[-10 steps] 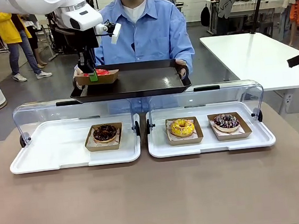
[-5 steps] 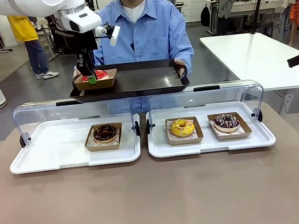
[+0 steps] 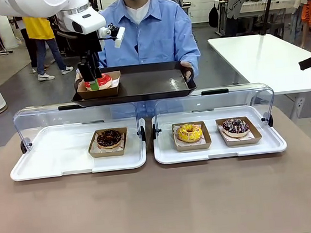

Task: Provide the desired donut to the person.
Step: Place the picked Paper togo box onto the Handle tray extended by the person.

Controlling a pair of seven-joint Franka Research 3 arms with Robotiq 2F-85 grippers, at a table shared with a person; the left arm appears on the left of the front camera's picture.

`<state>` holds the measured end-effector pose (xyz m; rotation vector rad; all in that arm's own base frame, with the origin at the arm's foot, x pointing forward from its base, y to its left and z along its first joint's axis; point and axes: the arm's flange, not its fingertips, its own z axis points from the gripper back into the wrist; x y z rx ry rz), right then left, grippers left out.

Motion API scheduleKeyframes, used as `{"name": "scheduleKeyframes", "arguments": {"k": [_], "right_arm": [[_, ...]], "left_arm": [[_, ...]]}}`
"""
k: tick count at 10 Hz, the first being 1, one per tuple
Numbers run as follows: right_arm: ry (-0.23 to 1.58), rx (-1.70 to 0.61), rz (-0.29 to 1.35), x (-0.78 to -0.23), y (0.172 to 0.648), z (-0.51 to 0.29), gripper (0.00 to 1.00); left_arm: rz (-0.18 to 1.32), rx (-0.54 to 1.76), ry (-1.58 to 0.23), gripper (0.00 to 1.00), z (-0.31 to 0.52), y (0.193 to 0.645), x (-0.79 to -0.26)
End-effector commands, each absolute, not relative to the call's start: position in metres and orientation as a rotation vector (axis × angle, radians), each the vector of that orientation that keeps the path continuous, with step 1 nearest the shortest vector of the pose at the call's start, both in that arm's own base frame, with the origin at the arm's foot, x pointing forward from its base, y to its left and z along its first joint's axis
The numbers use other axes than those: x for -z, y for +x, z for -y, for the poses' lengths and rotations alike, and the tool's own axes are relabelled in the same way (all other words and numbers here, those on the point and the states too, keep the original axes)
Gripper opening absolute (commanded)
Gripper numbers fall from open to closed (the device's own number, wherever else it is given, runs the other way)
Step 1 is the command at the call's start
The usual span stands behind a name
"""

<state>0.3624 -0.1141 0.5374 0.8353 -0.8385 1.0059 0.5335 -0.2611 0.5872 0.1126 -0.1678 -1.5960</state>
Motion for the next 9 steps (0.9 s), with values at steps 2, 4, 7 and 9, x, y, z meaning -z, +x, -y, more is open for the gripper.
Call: {"name": "scheduleKeyframes", "arguments": {"k": [2,4,7,9], "right_arm": [[0.845,-1.013,0.854,-0.538,0.363,0.113,1.00],[0.845,-1.013,0.854,-0.538,0.363,0.113,1.00],[0.845,-1.013,0.854,-0.538,0.363,0.113,1.00],[0.845,-1.013,0.854,-0.538,0.363,0.113,1.00]], "left_arm": [[0.166,1.617,0.076,1.00,0.257,0.529,-0.587],[0.150,1.626,0.069,1.00,0.258,0.527,-0.589],[0.105,1.693,0.043,1.00,0.232,0.477,-0.619],[0.150,1.728,0.045,1.00,0.185,0.432,-0.632]]}}
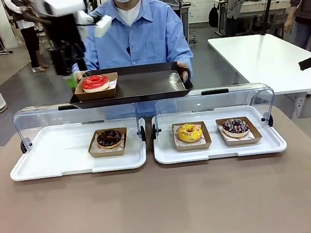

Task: Provide the desired donut to the person.
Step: Place the picked Paper togo box onto the Handle tray extended by the person.

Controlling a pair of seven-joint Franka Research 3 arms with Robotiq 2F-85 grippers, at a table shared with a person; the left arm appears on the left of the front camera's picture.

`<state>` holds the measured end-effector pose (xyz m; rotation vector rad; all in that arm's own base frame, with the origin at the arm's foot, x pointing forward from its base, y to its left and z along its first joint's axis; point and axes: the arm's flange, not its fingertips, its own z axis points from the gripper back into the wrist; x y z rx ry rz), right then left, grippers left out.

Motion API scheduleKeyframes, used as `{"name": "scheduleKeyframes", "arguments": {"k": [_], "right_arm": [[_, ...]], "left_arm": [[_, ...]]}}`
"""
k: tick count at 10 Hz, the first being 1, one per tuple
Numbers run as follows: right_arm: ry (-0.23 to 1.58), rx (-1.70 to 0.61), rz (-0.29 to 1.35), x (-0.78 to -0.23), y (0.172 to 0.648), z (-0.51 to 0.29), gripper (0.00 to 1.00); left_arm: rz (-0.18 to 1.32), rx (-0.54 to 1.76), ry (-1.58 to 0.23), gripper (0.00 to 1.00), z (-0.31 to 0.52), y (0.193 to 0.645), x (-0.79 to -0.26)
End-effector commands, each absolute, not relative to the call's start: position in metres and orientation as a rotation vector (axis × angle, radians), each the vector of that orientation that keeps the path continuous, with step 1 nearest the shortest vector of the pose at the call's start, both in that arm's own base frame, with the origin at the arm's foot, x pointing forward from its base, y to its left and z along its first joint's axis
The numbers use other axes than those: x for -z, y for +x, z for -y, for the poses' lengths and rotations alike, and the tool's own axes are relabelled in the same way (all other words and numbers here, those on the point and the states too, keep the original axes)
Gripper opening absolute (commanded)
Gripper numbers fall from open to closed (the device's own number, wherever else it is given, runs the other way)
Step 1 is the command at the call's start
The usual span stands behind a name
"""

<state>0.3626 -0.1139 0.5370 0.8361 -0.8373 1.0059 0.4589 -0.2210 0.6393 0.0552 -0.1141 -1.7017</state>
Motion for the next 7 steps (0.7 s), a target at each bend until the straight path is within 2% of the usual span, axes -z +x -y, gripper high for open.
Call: {"name": "scheduleKeyframes", "arguments": {"k": [1,4,7], "right_arm": [[0.845,-1.013,0.854,-0.538,0.363,0.113,1.00],[0.845,-1.013,0.854,-0.538,0.363,0.113,1.00],[0.845,-1.013,0.854,-0.538,0.363,0.113,1.00]], "left_arm": [[0.177,1.711,0.028,1.00,0.154,0.412,-0.632],[0.211,1.649,0.045,1.00,0.087,0.380,-0.614],[0.207,1.609,0.002,1.00,0.054,0.379,-0.585]]}}
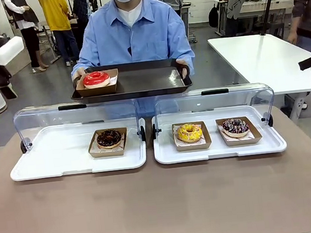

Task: Provide the desired donut to the person.
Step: Place the picked Paper togo box onto the Handle tray extended by the person.

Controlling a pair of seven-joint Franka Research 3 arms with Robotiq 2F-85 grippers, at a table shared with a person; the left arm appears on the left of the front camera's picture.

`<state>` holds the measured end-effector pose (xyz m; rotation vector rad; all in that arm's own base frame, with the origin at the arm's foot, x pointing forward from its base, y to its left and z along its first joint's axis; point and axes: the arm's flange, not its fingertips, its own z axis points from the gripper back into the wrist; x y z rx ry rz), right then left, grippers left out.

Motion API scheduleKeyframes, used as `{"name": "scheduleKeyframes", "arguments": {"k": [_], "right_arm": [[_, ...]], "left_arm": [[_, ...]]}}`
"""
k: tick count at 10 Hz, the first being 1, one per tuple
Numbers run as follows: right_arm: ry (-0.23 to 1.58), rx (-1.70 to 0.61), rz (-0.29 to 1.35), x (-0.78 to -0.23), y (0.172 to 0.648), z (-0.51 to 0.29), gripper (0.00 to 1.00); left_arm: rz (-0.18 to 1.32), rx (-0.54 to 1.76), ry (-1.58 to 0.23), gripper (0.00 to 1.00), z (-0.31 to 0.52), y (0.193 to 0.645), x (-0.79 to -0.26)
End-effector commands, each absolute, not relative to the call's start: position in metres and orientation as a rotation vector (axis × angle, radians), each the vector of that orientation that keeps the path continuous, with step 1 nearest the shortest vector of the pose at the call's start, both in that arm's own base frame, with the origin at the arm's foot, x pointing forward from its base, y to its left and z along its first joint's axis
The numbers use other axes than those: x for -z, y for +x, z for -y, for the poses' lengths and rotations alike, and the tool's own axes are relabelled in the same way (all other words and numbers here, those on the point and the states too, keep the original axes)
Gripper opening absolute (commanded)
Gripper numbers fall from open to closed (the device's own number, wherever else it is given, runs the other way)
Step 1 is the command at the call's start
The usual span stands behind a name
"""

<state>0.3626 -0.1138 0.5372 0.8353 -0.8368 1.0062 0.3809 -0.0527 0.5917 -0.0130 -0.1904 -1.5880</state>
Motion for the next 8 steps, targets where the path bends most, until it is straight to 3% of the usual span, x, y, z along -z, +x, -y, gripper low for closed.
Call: {"name": "scheduleKeyframes", "arguments": {"k": [1,8], "right_arm": [[0.845,-1.013,0.854,-0.5383,0.3634,0.1133,1.00],[0.845,-1.013,0.854,-0.5383,0.3634,0.1133,1.00]], "left_arm": [[0.198,1.609,0.006,1.00,0.0499,0.3769,-0.5803],[0.177,1.584,-0.020,1.00,0.0501,0.3810,-0.5785]]}}
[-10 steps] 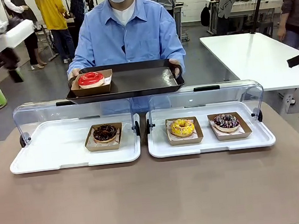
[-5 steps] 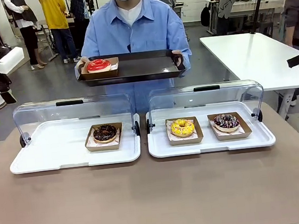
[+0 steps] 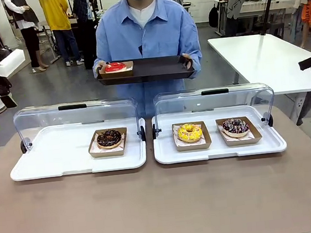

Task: Provide the desired donut to the person.
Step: Place the picked Paper togo box onto the Handle tray extended by the person, then pick up and lift the Paper togo box containing the Donut pointed at by the person.

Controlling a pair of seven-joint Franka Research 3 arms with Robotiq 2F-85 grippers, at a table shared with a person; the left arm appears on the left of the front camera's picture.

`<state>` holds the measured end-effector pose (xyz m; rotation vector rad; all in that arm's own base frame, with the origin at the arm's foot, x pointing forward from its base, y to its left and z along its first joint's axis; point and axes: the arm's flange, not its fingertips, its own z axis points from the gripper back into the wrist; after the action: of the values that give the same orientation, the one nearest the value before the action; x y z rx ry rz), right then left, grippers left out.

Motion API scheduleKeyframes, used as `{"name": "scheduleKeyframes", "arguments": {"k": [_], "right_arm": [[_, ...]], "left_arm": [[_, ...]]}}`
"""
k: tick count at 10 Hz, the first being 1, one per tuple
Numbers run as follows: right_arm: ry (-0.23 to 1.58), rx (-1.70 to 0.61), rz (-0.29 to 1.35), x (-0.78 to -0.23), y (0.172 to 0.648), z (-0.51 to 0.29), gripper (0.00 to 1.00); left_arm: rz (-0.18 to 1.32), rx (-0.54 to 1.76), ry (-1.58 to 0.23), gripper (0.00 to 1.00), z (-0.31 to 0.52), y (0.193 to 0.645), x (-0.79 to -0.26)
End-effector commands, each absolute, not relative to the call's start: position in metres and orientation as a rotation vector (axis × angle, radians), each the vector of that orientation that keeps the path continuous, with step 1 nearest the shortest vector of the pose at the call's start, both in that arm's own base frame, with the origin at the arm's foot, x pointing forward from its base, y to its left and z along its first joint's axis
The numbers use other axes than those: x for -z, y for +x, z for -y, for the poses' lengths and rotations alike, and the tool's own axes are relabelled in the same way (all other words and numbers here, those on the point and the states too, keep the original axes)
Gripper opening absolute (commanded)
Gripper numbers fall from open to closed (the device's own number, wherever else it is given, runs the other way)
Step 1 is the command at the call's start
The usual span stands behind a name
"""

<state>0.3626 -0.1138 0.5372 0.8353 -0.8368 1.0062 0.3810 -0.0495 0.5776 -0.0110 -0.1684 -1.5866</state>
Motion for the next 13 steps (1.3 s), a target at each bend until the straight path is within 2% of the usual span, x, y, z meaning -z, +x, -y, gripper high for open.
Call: {"name": "scheduleKeyframes", "arguments": {"k": [1,9,10,13], "right_arm": [[0.845,-1.013,0.854,-0.538,0.363,0.113,1.00],[0.845,-1.013,0.854,-0.538,0.363,0.113,1.00],[0.845,-1.013,0.854,-0.538,0.363,0.113,1.00],[0.845,-1.013,0.854,-0.538,0.363,0.113,1.00]], "left_arm": [[0.177,1.584,-0.020,1.00,0.050,0.381,-0.579],[0.168,1.587,-0.011,1.00,0.050,0.381,-0.578],[0.338,1.562,-0.327,1.00,0.014,0.400,-0.574],[0.732,1.373,-0.636,1.00,-0.066,0.412,-0.526]]}}
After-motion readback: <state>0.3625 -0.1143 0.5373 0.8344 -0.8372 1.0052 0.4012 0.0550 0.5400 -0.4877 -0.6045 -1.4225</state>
